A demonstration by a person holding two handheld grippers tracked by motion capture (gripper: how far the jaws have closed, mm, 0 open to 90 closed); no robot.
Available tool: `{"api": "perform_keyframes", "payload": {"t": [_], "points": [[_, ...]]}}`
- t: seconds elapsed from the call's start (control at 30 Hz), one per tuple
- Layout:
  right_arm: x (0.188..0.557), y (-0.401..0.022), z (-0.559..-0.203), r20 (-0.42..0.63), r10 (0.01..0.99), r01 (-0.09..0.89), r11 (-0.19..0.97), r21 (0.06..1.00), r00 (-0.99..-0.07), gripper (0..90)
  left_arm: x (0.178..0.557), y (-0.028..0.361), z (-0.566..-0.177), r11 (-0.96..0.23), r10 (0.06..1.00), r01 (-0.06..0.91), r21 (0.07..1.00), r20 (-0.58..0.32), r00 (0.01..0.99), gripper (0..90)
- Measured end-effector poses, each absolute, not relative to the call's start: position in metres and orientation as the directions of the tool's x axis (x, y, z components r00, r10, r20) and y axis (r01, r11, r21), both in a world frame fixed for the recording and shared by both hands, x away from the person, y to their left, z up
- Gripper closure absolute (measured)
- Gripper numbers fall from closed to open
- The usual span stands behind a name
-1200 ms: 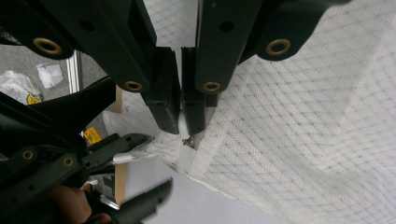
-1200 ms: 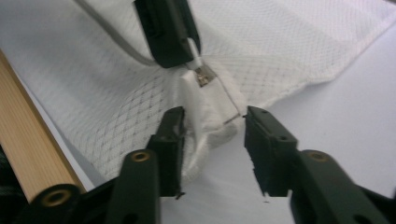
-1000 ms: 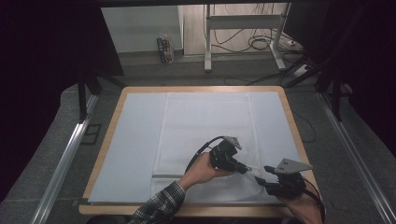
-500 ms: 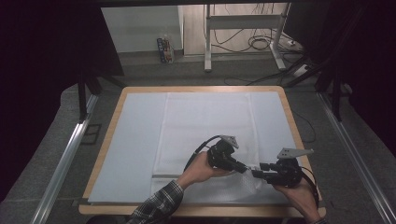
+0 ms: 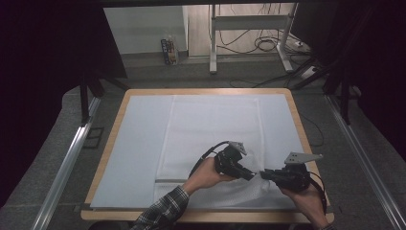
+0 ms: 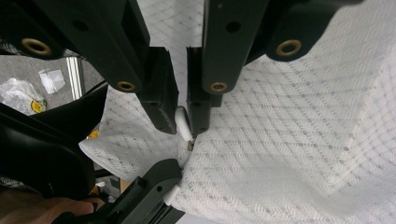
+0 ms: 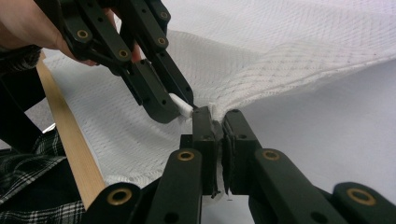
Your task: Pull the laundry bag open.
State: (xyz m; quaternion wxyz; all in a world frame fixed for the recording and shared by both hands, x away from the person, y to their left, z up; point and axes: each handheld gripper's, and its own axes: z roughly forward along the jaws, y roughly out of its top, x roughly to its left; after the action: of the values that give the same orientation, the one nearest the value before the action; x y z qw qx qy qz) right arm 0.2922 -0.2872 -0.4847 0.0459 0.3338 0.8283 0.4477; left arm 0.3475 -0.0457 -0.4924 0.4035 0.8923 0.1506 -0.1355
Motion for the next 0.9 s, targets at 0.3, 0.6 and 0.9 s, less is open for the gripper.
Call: {"api": "perform_keyframes", "payload": {"t": [0.3, 0.6, 0.9], "points": [[0.2902, -0.2858, -0.4837, 0.208, 0.594, 0.497, 0.377, 0.782, -0.777, 83.9, 0.3454, -0.0496, -0.4926, -0.646, 0.194, 0.381, 0.662, -0.341, 0.92, 86.1], [0.2885, -0.2842, -0.4825, 0.162, 0.612, 0.482, 0.403, 0.778, -0.774, 84.7, 0.3446, -0.0481, -0.4915, -0.643, 0.197, 0.384, 0.662, -0.342, 0.919, 87.3], [0.2861, -0.2816, -0.4829, 0.116, 0.653, 0.494, 0.432, 0.755, -0.749, 85.3, 0.3433, -0.0415, -0.4903, -0.648, 0.193, 0.367, 0.668, -0.323, 0.927, 87.4]]}}
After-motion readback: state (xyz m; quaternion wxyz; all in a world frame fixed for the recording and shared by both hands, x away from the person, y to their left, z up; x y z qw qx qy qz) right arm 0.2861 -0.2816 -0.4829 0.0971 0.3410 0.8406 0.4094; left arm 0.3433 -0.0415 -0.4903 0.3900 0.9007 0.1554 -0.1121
